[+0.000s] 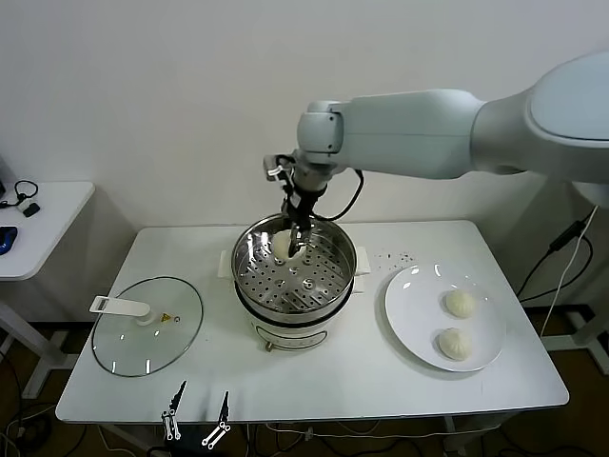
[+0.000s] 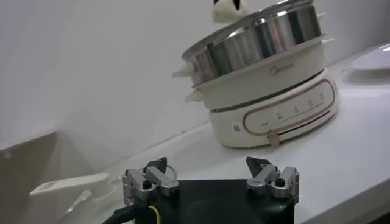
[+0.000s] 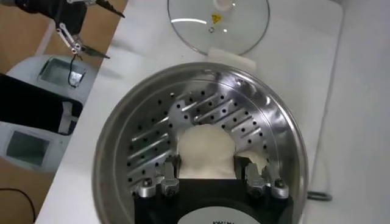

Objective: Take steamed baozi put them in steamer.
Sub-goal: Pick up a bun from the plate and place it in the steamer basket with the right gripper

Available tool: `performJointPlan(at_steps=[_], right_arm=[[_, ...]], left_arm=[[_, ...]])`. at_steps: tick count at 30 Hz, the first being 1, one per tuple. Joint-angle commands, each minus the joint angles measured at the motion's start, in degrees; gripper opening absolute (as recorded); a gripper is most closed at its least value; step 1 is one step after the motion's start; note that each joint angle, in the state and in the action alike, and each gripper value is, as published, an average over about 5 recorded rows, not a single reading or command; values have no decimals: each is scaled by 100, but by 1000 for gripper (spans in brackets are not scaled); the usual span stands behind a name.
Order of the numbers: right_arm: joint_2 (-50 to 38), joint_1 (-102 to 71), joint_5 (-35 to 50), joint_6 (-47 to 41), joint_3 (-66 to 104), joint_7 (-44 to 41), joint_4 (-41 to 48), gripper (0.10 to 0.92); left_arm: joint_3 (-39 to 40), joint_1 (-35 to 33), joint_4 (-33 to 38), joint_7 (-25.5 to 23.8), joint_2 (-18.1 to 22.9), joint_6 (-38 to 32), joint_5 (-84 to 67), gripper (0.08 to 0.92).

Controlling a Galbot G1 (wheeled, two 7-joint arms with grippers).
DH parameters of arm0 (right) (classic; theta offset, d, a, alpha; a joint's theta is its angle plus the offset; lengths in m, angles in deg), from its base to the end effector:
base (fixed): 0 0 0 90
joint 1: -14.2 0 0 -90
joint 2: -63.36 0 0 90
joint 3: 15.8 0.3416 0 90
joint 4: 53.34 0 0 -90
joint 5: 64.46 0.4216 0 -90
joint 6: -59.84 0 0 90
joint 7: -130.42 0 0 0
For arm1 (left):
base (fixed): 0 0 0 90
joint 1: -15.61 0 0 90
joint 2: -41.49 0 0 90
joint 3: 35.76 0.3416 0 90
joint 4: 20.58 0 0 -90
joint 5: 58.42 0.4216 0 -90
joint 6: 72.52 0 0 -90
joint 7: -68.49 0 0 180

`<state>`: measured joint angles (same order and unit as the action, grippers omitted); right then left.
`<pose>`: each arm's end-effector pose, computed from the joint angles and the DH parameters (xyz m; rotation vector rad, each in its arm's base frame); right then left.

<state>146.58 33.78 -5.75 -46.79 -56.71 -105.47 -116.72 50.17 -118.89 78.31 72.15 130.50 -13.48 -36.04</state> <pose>0.6107 0.2202 -0.0447 1.5739 -1.2827 1.3647 0.1030 0.0343 -0.4880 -0.1686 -2.9996 -0.5920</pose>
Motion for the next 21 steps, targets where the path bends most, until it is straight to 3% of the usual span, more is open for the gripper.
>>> performJointPlan(at_steps=[1, 21], right_arm=[[346, -654, -154, -37, 157, 58, 503, 585], [482, -1097, -410, -4, 229, 232, 795, 585]], left_arm=[[-7, 6, -12, -5, -11, 13, -7, 823], [-8, 87, -113, -6, -16, 7, 7, 823]])
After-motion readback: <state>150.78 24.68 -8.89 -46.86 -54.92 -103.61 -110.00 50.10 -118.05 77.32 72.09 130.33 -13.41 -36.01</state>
